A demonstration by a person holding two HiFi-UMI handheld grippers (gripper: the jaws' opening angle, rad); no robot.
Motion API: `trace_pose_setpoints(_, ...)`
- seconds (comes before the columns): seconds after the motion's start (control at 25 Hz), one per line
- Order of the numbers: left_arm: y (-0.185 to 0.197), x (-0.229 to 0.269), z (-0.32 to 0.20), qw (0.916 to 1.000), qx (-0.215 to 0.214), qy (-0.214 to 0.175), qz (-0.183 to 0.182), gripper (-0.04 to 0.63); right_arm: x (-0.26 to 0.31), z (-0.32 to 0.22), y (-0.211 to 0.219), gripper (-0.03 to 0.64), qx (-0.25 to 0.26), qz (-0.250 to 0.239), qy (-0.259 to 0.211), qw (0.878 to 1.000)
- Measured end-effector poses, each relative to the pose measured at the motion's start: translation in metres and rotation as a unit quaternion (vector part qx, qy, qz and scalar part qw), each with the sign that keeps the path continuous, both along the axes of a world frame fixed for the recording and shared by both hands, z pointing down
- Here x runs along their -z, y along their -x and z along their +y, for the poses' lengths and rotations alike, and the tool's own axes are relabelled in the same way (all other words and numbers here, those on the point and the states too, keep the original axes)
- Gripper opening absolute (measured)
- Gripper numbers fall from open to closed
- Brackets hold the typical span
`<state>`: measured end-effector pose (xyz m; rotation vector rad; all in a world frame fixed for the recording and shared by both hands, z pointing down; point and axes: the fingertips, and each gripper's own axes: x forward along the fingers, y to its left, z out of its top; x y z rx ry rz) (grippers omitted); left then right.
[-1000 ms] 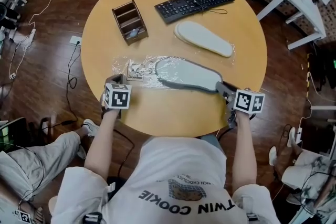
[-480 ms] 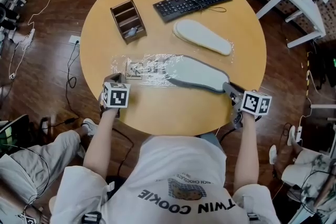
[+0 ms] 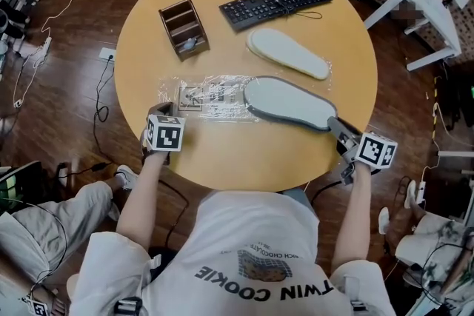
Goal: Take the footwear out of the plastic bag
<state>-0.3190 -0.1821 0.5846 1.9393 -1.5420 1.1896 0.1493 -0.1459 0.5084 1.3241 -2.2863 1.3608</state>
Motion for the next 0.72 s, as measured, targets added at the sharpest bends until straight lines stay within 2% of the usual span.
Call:
trace_pose_setpoints(0.2, -0.001, -0.002, 0.001, 1.0, -0.001, -0.001, 0.002, 0.003, 0.021, 0.002, -0.007, 0.064, -0.009, -0.042, -0.02, 0.999)
trace_pose_setpoints(0.48, -0.002, -0.002, 0.002, 1.0, -0.004, -0.003, -0.001, 0.005, 0.054, 0.009, -0.007, 0.06, 0.006, -0.048, -0.047, 0.998)
trace_pose_setpoints(0.72, -0.002, -0.002, -0.001, 1.0, -0.006, -0.002, 0.001, 0.003, 0.084, 0.009, -0.016, 0.058, -0.01, -0.048, -0.071, 0.996)
